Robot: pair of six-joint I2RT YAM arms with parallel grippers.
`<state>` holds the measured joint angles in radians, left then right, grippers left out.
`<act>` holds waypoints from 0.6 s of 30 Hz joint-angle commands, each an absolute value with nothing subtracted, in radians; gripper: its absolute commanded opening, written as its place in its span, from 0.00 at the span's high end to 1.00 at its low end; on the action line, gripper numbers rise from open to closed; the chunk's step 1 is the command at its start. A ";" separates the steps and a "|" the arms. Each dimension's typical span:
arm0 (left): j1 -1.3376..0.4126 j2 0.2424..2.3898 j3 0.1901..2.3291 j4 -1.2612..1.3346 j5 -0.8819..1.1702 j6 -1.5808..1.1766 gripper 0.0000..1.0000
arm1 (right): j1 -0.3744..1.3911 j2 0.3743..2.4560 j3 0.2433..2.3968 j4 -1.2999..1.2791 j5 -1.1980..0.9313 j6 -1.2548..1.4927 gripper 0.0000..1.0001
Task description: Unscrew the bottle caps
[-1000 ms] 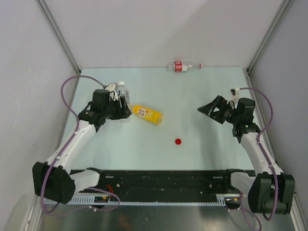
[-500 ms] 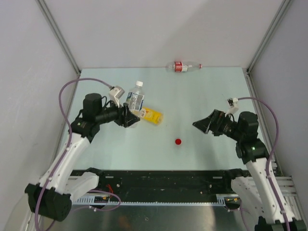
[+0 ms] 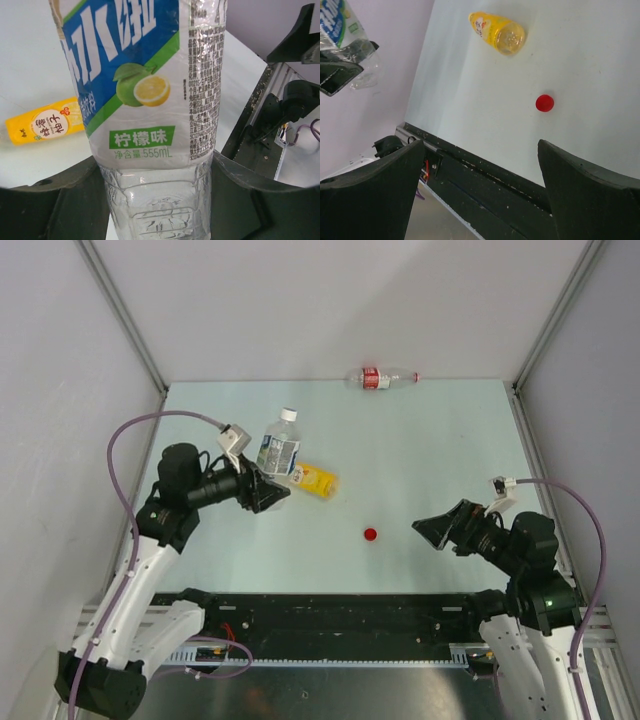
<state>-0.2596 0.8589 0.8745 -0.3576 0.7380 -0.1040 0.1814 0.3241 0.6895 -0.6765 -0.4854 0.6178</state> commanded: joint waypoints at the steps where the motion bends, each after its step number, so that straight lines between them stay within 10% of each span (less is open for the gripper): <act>1: -0.260 0.810 0.864 -0.301 0.801 -0.091 0.44 | 0.186 0.318 0.710 -0.721 -0.479 0.632 0.01; 18: -0.382 0.895 0.858 -0.275 0.959 -0.080 0.45 | 0.225 0.702 0.668 -0.009 -0.762 0.752 0.01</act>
<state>-0.3267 0.9001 0.8619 -0.3187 0.8906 -0.1040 0.1963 0.6102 0.6678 -0.3916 -0.6292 0.6456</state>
